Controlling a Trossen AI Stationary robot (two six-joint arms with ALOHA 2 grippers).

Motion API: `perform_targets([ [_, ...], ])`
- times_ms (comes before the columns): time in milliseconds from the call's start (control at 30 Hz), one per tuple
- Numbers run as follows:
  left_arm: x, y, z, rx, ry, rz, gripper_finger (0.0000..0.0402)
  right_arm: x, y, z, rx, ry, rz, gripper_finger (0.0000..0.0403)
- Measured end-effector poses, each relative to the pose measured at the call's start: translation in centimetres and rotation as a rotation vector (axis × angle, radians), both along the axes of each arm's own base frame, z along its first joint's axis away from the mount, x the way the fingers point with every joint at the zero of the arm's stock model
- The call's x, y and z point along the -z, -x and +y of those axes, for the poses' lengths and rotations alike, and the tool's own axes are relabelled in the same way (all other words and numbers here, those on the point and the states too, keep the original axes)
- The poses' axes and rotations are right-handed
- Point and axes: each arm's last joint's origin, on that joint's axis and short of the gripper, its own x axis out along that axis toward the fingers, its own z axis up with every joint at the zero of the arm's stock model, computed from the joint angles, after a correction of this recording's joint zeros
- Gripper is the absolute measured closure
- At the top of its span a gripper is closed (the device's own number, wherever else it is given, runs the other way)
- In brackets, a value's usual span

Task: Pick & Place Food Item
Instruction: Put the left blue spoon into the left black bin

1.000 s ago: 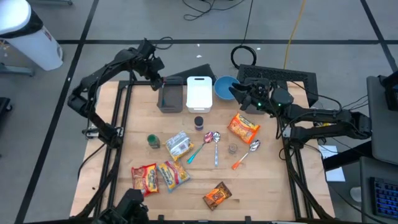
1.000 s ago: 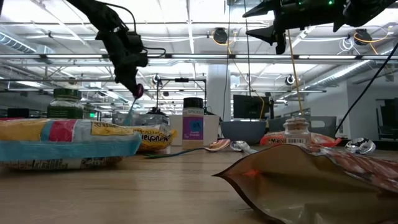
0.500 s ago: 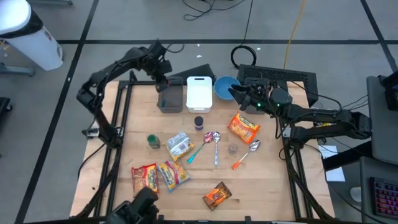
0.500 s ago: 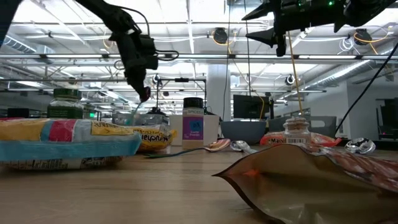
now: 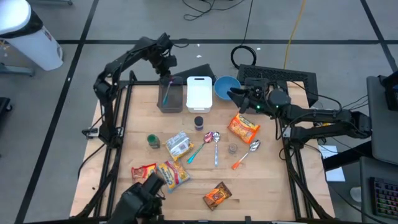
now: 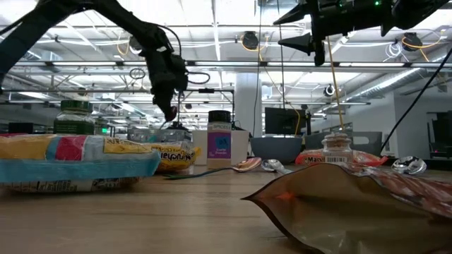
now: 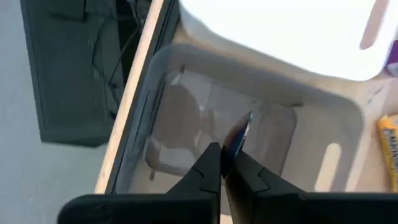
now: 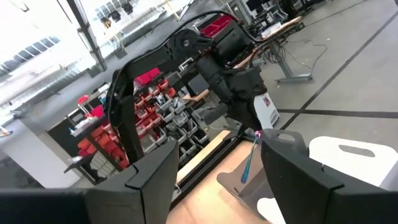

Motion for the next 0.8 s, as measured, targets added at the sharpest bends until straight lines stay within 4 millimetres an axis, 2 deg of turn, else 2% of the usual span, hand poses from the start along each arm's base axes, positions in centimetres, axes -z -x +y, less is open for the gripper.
perform_targets([
  [300, 2.2, -0.6, 0.5, -0.036, 0.044, 0.099, 0.0390, 0.1, 0.0, 0.0, 0.005, 0.023, 0.026, 0.0179],
  [633, 2.4, -1.9, 0.1, -0.023, 0.008, 0.073, 0.0387, 0.4, 0.0, 0.0, 0.005, 0.020, 0.056, 0.0179],
  [800, 4.0, -2.3, 0.6, -0.061, 0.057, 0.105, 0.0395, 0.4, 0.0, 0.0, 0.004, 0.022, 0.059, 0.0179],
])
